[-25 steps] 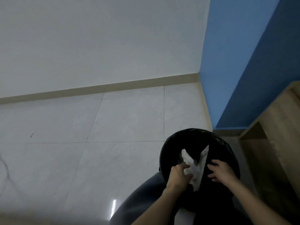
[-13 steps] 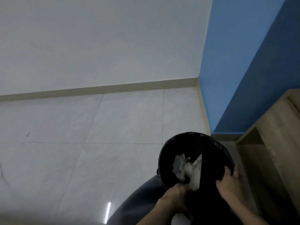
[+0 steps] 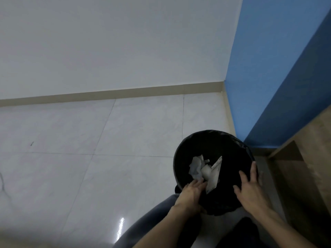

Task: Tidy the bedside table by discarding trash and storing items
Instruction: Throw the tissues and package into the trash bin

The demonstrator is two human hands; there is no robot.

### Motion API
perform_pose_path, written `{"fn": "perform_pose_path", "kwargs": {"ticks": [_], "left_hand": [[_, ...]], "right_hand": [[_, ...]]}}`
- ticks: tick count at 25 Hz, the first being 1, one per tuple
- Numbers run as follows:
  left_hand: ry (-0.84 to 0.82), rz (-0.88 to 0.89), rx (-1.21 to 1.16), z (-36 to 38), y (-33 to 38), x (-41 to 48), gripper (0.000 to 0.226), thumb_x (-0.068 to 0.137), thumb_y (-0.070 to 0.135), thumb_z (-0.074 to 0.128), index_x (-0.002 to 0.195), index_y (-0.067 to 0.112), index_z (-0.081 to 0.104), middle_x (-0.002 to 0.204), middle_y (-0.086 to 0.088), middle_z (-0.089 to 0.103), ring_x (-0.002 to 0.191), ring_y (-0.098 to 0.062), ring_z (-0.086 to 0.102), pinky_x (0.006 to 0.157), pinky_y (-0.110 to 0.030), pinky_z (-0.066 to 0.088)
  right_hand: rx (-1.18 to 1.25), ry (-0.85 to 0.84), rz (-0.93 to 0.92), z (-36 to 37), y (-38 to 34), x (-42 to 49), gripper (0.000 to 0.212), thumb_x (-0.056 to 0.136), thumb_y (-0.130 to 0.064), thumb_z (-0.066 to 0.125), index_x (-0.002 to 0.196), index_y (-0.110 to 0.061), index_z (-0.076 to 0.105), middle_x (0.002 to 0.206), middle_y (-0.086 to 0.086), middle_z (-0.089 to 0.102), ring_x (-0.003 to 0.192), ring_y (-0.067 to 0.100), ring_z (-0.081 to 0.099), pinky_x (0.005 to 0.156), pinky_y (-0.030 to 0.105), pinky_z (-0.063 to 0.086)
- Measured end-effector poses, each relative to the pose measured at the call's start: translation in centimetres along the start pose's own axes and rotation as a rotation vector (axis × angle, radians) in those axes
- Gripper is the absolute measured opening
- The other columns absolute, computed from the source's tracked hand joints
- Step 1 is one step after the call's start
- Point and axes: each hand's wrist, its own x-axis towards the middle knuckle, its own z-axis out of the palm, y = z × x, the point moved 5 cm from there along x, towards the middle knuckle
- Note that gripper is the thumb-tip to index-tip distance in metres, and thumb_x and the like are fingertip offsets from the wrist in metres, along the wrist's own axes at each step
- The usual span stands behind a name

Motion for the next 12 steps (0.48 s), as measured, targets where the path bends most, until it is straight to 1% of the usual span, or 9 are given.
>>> {"fn": "perform_pose_path", "kwargs": {"ticks": [3, 6, 9, 12], "left_hand": [[0.059, 0.003, 0.044, -1.8, -0.8, 1.8, 0.084, 0.068, 0.017, 0.077, 0.142, 0.016, 0.037, 0.152, -0.006, 0.034, 0.14, -0.026, 0.029, 0.115, -0.046, 0.026], [0.119, -0.033, 0.058, -4.6, -1.8, 3.6, 0.082, 0.076, 0.011, 0.069, 0.147, 0.017, 0.03, 0.158, -0.003, 0.025, 0.146, -0.024, 0.018, 0.119, -0.044, 0.012], [0.151, -0.044, 0.133, -7.4, -2.9, 5.9, 0.074, 0.084, 0.004, 0.058, 0.149, 0.016, 0.025, 0.159, -0.002, 0.021, 0.148, -0.023, 0.011, 0.12, -0.043, 0.002], [0.152, -0.051, 0.248, -9.3, -3.9, 8.8, 0.07, 0.092, 0.009, 0.049, 0.152, 0.013, 0.013, 0.161, -0.003, 0.011, 0.149, -0.024, -0.002, 0.119, -0.041, -0.007]], "right_hand": [[0.049, 0.027, -0.045, -0.5, -0.6, 2.4, 0.06, 0.09, -0.032, 0.049, 0.142, -0.013, 0.027, 0.153, 0.014, -0.023, 0.141, 0.041, -0.007, 0.109, 0.046, 0.027], [0.102, -0.005, -0.117, -1.3, -1.8, 5.0, 0.061, 0.089, -0.039, 0.05, 0.141, -0.015, 0.03, 0.153, 0.012, -0.023, 0.141, 0.039, -0.013, 0.112, 0.048, 0.02], [0.154, -0.083, -0.21, -1.9, -2.7, 7.3, 0.072, 0.082, -0.055, 0.051, 0.142, -0.022, 0.03, 0.153, 0.005, -0.028, 0.14, 0.033, -0.022, 0.113, 0.049, 0.015], [0.067, -0.129, -0.268, -2.1, -3.2, 10.0, 0.084, 0.074, -0.063, 0.054, 0.143, -0.025, 0.024, 0.148, -0.001, -0.037, 0.141, 0.031, -0.019, 0.113, 0.048, 0.018]]}}
